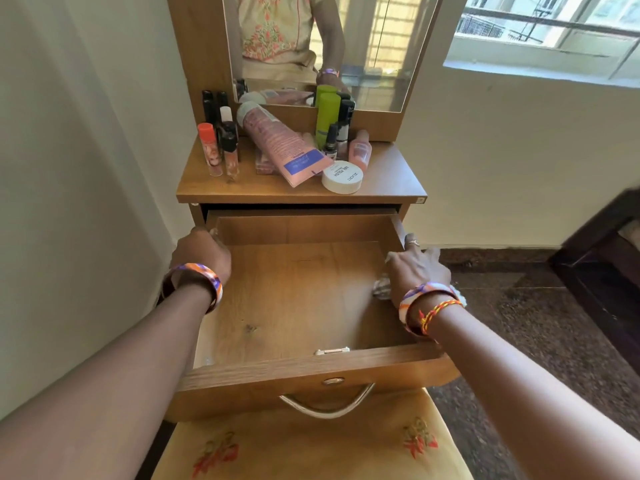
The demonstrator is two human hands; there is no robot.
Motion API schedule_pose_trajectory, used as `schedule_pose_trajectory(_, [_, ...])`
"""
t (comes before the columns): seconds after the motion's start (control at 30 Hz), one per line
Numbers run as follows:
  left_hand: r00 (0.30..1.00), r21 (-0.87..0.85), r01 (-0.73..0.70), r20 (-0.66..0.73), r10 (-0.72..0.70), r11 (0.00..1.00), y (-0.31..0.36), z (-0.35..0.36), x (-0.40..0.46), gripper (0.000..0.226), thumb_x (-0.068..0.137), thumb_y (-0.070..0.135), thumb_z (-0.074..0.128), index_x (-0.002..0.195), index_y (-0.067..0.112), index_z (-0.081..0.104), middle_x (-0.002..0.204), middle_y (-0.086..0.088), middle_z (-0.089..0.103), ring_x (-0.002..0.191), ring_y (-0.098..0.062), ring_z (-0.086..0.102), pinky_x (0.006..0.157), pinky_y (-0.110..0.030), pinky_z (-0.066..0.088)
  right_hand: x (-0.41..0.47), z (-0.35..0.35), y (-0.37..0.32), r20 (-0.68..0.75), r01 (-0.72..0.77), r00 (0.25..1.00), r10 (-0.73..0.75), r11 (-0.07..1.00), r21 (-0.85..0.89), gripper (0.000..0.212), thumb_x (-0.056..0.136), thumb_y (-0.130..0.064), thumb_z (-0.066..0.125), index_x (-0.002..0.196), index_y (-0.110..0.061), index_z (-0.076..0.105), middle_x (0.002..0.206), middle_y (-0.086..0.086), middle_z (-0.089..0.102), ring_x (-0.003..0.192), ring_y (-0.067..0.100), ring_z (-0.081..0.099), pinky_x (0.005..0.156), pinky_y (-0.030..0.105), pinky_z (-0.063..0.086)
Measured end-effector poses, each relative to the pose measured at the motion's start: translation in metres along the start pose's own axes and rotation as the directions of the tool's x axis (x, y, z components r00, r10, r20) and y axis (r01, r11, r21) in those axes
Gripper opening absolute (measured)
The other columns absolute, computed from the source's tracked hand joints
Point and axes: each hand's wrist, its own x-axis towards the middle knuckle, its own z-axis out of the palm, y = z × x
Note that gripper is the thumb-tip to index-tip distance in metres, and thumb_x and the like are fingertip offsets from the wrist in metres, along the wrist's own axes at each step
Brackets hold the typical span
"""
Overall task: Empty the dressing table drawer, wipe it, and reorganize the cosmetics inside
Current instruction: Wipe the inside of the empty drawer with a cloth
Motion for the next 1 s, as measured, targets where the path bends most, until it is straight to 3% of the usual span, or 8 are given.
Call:
schedule_pose_trajectory(0.13, [1.0,0.009,-0.02,-0.006,0.02,1.0,-0.002,0.003,0.002,0.035,0.099,0.019,0.036,0.115,-0.007,0.052,0.114,-0.028,0.06,0.104,-0.046,0.058,0.084,-0.046,0.048,0.039,0.0,-0.002,-0.227,-0.026,0.971,0.07,0.982,0.189,0.037,0.09,-0.006,0.052,0.123,-0.022,0.057,0.131,0.009,0.044,0.119,0.033,0.041,0.082,0.039,0.046])
schedule_pose_trajectory(0.27, [0.999,0.001,-0.024,-0.029,0.024,1.0,-0.003,0.006,0.004,0.036,0.1,0.02,0.034,0.114,-0.008,0.052,0.11,-0.029,0.061,0.101,-0.046,0.059,0.082,-0.046,0.048,0.067,-0.001,-0.007,-0.284,-0.108,0.927,0.244,0.901,0.419,0.04,0.091,-0.005,0.046,0.121,-0.028,0.058,0.123,0.007,0.058,0.119,0.029,0.048,0.086,0.036,0.045])
schedule_pose_trajectory(0.37, [0.999,-0.024,-0.011,-0.04,0.01,1.0,-0.003,0.007,0.004,0.037,0.1,0.019,0.033,0.117,-0.008,0.053,0.113,-0.028,0.061,0.104,-0.044,0.058,0.085,-0.046,0.048,0.078,0.004,-0.021,-0.319,-0.112,0.916,0.244,0.918,0.38,0.035,0.09,-0.005,0.05,0.118,-0.024,0.06,0.121,0.008,0.06,0.118,0.03,0.05,0.088,0.037,0.043])
schedule_pose_trajectory(0.57, [0.995,-0.177,0.075,-0.048,-0.085,0.981,-0.01,0.008,0.012,0.039,0.099,0.022,0.035,0.105,-0.006,0.061,0.107,-0.025,0.064,0.099,-0.042,0.059,0.085,-0.045,0.047,0.075,0.011,-0.056,-0.445,0.057,0.895,0.037,0.979,0.196,0.03,0.094,-0.01,0.046,0.12,-0.014,0.059,0.113,0.016,0.065,0.113,0.033,0.054,0.091,0.039,0.043])
schedule_pose_trajectory(0.77, [0.978,-0.349,0.183,-0.03,-0.206,0.919,-0.009,0.0,0.012,0.043,0.099,0.025,0.035,0.092,-0.007,0.063,0.103,-0.026,0.064,0.082,-0.036,0.05,0.075,-0.035,0.038,0.056,0.004,-0.121,-0.405,0.357,0.877,-0.26,0.916,0.185,0.038,0.094,-0.007,0.044,0.131,-0.015,0.05,0.117,0.016,0.063,0.118,0.033,0.05,0.085,0.04,0.048])
schedule_pose_trajectory(0.83, [0.965,-0.417,0.238,-0.001,-0.262,0.877,-0.01,-0.003,0.014,0.046,0.099,0.028,0.035,0.094,-0.006,0.065,0.107,-0.025,0.064,0.091,-0.039,0.054,0.081,-0.037,0.041,0.049,-0.002,-0.142,-0.388,0.454,0.847,-0.363,0.874,0.172,0.039,0.093,-0.005,0.046,0.13,-0.015,0.05,0.114,0.015,0.064,0.115,0.033,0.052,0.084,0.04,0.049])
schedule_pose_trajectory(0.93, [0.925,-0.52,0.36,0.09,-0.369,0.775,-0.017,-0.007,0.019,0.058,0.097,0.045,0.032,0.111,-0.003,0.062,0.117,-0.017,0.061,0.11,-0.038,0.054,0.094,-0.039,0.039,0.041,-0.011,-0.169,-0.392,0.546,0.806,-0.444,0.813,0.201,0.038,0.09,-0.005,0.052,0.126,-0.017,0.056,0.109,0.013,0.066,0.103,0.031,0.061,0.083,0.038,0.051])
schedule_pose_trajectory(1.0, [0.861,-0.654,0.495,0.282,-0.423,0.572,-0.026,-0.008,0.023,0.074,0.087,0.067,0.029,0.113,0.007,0.064,0.117,-0.009,0.062,0.109,-0.034,0.055,0.101,-0.04,0.04,0.041,-0.014,-0.182,-0.395,0.566,0.803,-0.446,0.779,0.271,0.036,0.09,-0.006,0.054,0.123,-0.017,0.06,0.108,0.011,0.068,0.1,0.029,0.064,0.083,0.037,0.052])
